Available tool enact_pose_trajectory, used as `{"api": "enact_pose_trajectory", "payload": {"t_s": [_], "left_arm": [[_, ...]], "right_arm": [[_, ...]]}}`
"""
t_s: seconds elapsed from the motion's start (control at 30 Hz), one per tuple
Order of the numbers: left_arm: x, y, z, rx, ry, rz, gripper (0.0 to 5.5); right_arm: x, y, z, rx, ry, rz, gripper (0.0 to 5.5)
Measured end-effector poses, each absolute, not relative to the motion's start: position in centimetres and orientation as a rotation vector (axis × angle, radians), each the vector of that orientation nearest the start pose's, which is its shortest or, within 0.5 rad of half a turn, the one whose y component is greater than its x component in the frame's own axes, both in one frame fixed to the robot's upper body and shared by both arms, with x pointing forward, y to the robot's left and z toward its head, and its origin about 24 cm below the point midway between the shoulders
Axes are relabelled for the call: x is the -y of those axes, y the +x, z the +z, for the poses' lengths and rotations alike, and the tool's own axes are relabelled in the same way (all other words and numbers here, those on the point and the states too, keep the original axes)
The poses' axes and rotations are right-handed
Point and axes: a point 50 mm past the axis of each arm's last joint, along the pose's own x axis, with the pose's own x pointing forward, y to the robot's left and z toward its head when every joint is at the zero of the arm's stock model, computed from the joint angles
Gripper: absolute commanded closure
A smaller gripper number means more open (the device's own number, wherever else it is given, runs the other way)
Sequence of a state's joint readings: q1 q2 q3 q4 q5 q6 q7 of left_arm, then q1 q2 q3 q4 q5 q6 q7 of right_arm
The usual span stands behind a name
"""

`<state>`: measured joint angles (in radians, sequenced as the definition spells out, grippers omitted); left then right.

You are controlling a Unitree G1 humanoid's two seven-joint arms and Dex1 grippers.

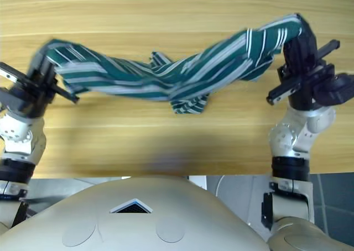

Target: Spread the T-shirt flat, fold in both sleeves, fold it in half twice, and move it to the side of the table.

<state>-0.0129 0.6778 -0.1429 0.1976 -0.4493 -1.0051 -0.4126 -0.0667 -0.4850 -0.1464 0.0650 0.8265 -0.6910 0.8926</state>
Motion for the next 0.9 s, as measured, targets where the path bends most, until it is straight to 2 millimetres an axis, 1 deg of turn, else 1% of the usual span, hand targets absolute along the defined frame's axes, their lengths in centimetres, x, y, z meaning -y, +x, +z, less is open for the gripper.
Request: {"api": "enact_pose_trajectory", "payload": {"t_s": [0.03, 0.07, 0.13, 0.2, 0.23, 0.27, 0.33, 0.37, 0.4, 0.47, 0.5, 0.57, 0.6, 0.63, 0.67, 0.7, 0.73, 0.77, 0.8, 0.83, 0.87, 0.9], "left_arm": [[-23.6, 23.2, 11.8, 0.713, 0.36, -0.481, 5.48], [-24.4, 25.0, 12.1, 0.683, 0.349, -0.415, 5.48], [-25.0, 27.8, 12.3, 0.626, 0.359, -0.358, 5.48], [-24.8, 30.5, 12.2, 0.544, 0.401, -0.338, 5.48], [-24.3, 32.4, 12.4, 0.486, 0.421, -0.324, 5.48], [-23.9, 34.1, 12.9, 0.441, 0.432, -0.301, 5.48], [-23.1, 36.8, 14.5, 0.375, 0.429, -0.231, 5.48], [-22.5, 38.3, 15.9, 0.344, 0.43, -0.177, 5.48], [-22.1, 39.2, 17.0, 0.331, 0.43, -0.139, 5.48], [-21.0, 40.9, 20.4, 0.344, 0.425, -0.043, 5.48], [-20.4, 41.6, 23.3, 0.386, 0.408, 0.028, 5.48], [-19.7, 41.7, 28.1, 0.504, 0.364, 0.123, 5.48], [-19.6, 41.3, 30.8, 0.61, 0.34, 0.168, 5.48], [-19.9, 40.7, 32.1, 0.694, 0.359, 0.189, 5.48], [-20.5, 40.3, 32.0, 0.732, 0.398, 0.199, 5.48], [-22.0, 40.0, 30.1, 0.716, 0.45, 0.218, 5.48], [-23.5, 39.7, 27.3, 0.667, 0.505, 0.218, 5.48], [-24.3, 39.4, 24.6, 0.617, 0.554, 0.191, 5.48], [-24.9, 38.7, 20.9, 0.537, 0.617, 0.125, 5.48], [-25.0, 38.1, 18.1, 0.471, 0.659, 0.057, 5.48], [-25.2, 36.4, 12.9, 0.346, 0.696, -0.068, 5.48], [-25.1, 34.2, 8.8, 0.255, 0.727, -0.217, 5.48]], "right_arm": [[24.8, 23.9, 14.8, 0.834, -0.073, 0.559, 5.5], [24.8, 25.9, 14.9, 0.792, -0.077, 0.509, 5.5], [24.3, 28.7, 14.6, 0.722, -0.108, 0.451, 5.5], [23.6, 31.6, 14.3, 0.626, -0.162, 0.381, 5.5], [23.0, 33.9, 14.4, 0.547, -0.199, 0.305, 5.5], [22.4, 35.8, 15.0, 0.487, -0.236, 0.234, 5.5], [21.4, 38.2, 16.4, 0.423, -0.273, 0.118, 5.5], [20.9, 39.4, 17.7, 0.403, -0.294, 0.043, 5.5], [20.6, 40.0, 18.8, 0.401, -0.304, -0.009, 5.5], [20.0, 41.1, 22.1, 0.444, -0.311, -0.135, 5.5], [19.4, 41.5, 24.6, 0.498, -0.291, -0.216, 5.5], [18.1, 41.4, 28.6, 0.611, -0.257, -0.281, 5.5], [17.2, 41.1, 30.7, 0.706, -0.251, -0.273, 5.5], [16.5, 40.7, 31.7, 0.772, -0.265, -0.231, 5.5], [16.2, 40.6, 31.2, 0.797, -0.31, -0.182, 5.5], [16.3, 40.6, 28.8, 0.772, -0.39, -0.121, 5.5], [16.8, 40.5, 25.8, 0.718, -0.462, -0.06, 5.5], [17.2, 40.3, 23.1, 0.664, -0.505, -0.003, 5.5], [17.6, 39.7, 19.5, 0.585, -0.543, 0.077, 5.5], [17.9, 39.1, 17.0, 0.528, -0.558, 0.134, 5.5], [18.3, 37.7, 13.1, 0.431, -0.558, 0.229, 5.5], [18.7, 35.9, 10.5, 0.392, -0.547, 0.33, 5.5]]}}
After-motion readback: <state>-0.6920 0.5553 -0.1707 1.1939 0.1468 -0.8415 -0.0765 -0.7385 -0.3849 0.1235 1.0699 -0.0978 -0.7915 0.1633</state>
